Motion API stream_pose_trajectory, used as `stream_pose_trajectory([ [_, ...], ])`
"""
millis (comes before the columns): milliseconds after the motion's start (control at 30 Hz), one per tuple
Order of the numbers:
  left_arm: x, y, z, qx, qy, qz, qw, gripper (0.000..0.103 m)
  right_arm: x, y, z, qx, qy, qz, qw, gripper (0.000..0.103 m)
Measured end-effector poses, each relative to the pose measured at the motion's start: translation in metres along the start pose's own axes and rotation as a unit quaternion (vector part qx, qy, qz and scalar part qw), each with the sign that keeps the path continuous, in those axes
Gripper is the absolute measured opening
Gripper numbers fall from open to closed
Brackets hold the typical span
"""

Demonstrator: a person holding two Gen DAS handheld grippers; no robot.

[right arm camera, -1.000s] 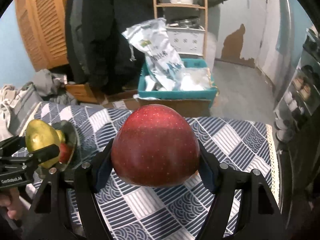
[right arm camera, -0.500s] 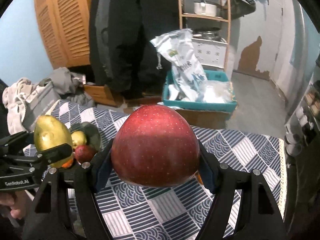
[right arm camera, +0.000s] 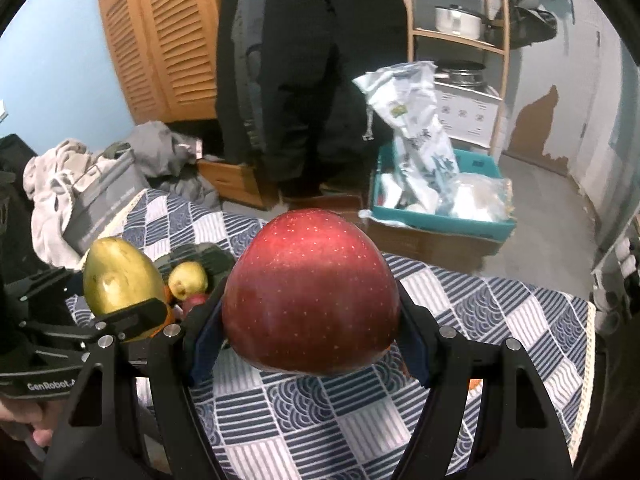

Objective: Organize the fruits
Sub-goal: 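Lift and carry the red apple with the right tool while the left tool carries the mango toward the bowl, then lower the mango into the bowl and open the left tool while the right tool releases the apple there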

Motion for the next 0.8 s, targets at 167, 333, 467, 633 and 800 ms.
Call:
stream_pose_trajectory([
  [167, 0.005, 0.004, -0.018, -0.015, -0.014, -0.007, 0.9998, 0.073, -0.002, 0.016, -0.015, -0.012, -0.003, -0.009, 1.000, 0.074],
  [333, 0.013, 0.009, -0.040, -0.029, -0.029, -0.016, 0.9990, 0.073, -0.004, 0.034, -0.030, -0.025, -0.006, -0.018, 1.000, 0.074],
  [467, 0.020, 0.014, -0.056, -0.042, -0.041, -0.025, 0.9979, 0.073, -0.004, 0.048, -0.043, -0.034, -0.013, -0.027, 0.999, 0.074],
  [633, 0.030, 0.021, -0.074, -0.053, -0.056, -0.037, 0.9963, 0.073, 0.000, 0.070, -0.061, -0.044, -0.024, -0.043, 0.998, 0.074],
  [800, 0.042, 0.030, -0.089, -0.069, -0.059, -0.047, 0.9947, 0.073, 0.006, 0.094, -0.076, -0.053, -0.032, -0.063, 0.996, 0.074],
])
Point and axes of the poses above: each gripper's, at about its wrist camera, not at the fingertips, and y roughly the way its jaws point, z to its right, x to its underside, the point moved 2 cm from there along y, roughly the way its jaws point, and after that the axes turned 9 degrees about z, right-handed, at the moved point
